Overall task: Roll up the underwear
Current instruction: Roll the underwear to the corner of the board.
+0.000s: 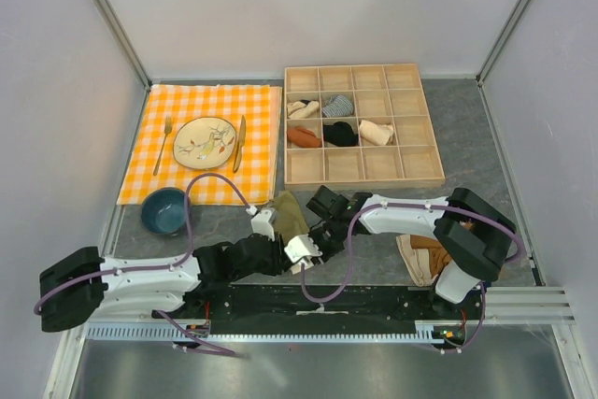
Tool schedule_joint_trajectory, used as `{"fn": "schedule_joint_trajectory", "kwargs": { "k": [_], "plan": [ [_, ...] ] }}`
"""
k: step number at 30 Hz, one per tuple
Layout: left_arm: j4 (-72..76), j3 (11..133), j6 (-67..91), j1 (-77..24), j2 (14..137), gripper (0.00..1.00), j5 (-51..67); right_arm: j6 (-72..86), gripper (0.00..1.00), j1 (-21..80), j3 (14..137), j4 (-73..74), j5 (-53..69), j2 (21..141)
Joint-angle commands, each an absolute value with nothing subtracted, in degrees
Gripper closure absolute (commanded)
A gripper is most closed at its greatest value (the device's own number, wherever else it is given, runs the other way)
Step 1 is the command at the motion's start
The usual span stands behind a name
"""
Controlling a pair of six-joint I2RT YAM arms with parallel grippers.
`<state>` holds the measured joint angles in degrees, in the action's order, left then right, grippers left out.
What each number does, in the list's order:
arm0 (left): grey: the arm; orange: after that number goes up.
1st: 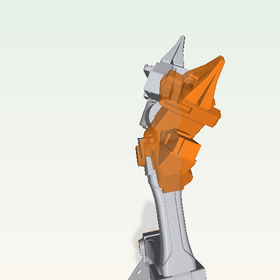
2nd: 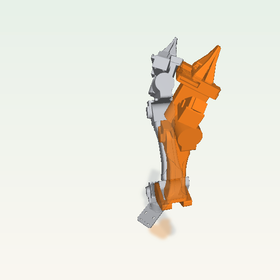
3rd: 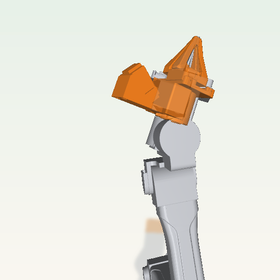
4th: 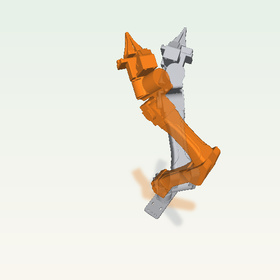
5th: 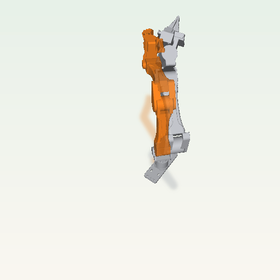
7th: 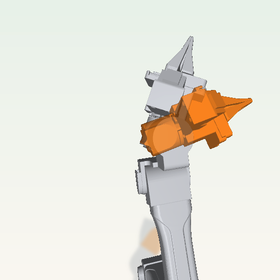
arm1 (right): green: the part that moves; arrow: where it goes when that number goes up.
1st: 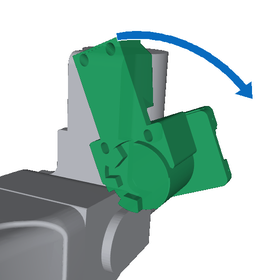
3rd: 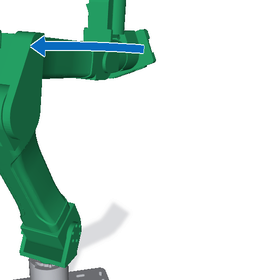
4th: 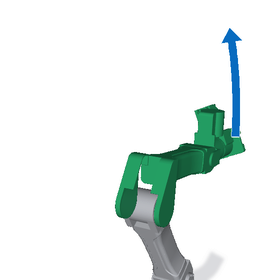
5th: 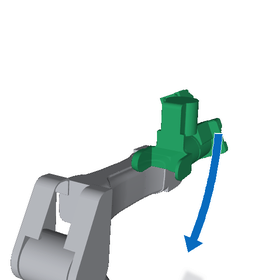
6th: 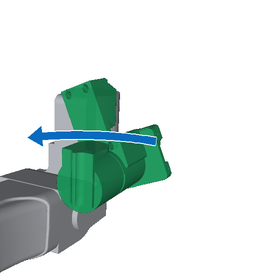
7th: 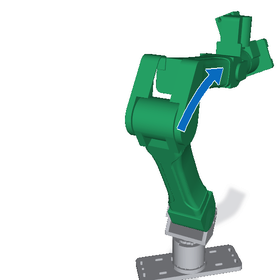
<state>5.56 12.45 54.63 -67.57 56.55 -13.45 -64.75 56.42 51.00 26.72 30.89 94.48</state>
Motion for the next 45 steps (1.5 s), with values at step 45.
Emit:
{"fn": "schedule_joint_trajectory", "kwargs": {
  "k": [45],
  "plan": [
    [15.6,18.8,6.7,-72.2,58.6,0.26,-6.3,-60.5,0.87,41.3,83.8,72.4,51.6,125.9]
  ]
}}
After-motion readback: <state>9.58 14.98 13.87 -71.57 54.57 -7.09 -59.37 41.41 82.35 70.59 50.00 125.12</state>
